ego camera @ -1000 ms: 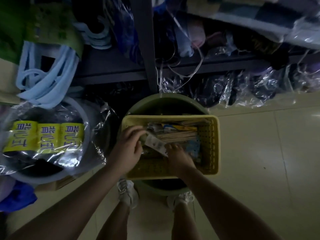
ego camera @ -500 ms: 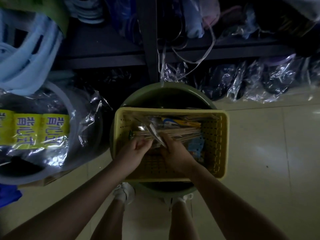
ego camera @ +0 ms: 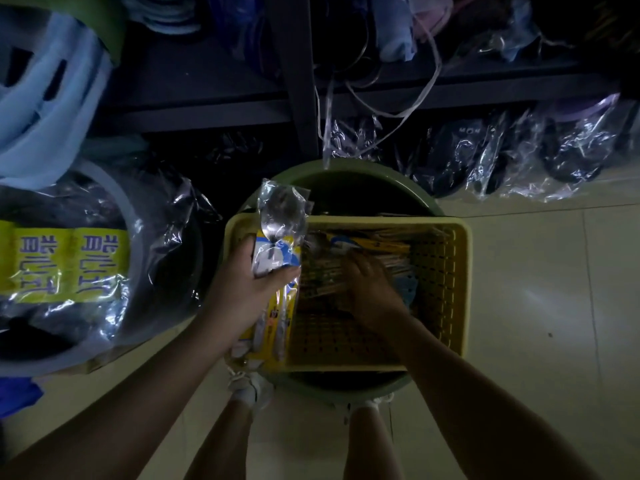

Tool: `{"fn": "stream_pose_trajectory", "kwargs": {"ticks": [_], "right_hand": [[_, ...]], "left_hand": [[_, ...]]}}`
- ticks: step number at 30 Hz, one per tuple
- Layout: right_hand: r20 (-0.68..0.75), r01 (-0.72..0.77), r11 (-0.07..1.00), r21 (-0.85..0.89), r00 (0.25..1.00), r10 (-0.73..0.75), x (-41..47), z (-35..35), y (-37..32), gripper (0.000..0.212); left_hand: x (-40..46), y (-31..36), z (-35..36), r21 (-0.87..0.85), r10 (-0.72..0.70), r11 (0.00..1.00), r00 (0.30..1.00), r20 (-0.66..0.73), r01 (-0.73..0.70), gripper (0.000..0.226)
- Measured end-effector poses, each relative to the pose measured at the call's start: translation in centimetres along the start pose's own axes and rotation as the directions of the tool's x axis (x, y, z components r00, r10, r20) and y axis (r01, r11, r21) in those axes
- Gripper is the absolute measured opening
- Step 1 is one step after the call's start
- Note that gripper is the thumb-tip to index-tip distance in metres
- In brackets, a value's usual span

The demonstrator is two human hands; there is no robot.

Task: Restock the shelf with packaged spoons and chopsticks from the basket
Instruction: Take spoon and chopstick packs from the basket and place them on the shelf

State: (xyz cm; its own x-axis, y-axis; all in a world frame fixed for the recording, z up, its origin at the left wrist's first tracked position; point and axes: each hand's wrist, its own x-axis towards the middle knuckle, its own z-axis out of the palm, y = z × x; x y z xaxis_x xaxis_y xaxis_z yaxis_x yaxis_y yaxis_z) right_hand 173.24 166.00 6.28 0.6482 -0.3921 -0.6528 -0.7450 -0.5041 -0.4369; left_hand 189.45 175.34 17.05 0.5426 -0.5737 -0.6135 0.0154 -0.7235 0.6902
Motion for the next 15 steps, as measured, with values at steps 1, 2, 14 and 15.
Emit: {"fn": "stream_pose_trajectory", "kwargs": {"ticks": [1,2,14,15], "right_hand": [[0.018,0.018,0.996,-0.089,1.000,-0.017,0.4,0.4,0.2,0.074],[0.019,0.030,0.986,-0.165,0.999,-0.028,0.7,1.0,0.3,0.076],[0.163,-0.068,0.975,-0.210,0.981,0.103,-0.1,0.6,-0.9,0.040],[0.168,-0.082,0.977,-0.197,0.979,0.116,-0.3,0.2,-0.9,0.038]], "left_hand": [[0.1,-0.2,-0.1,0.006,-0.012,1.000,1.000,-0.004,0.012,0.029],[0.1,-0.3,-0.2,0.005,-0.036,0.999,0.999,-0.014,0.037,0.027],[-0.9,-0.7,-1.6,0.056,-0.009,0.998,0.996,0.088,0.004,0.022],[-1.0,-0.7,-1.8,0.092,0.003,0.996,0.998,0.070,-0.009,0.023]]}}
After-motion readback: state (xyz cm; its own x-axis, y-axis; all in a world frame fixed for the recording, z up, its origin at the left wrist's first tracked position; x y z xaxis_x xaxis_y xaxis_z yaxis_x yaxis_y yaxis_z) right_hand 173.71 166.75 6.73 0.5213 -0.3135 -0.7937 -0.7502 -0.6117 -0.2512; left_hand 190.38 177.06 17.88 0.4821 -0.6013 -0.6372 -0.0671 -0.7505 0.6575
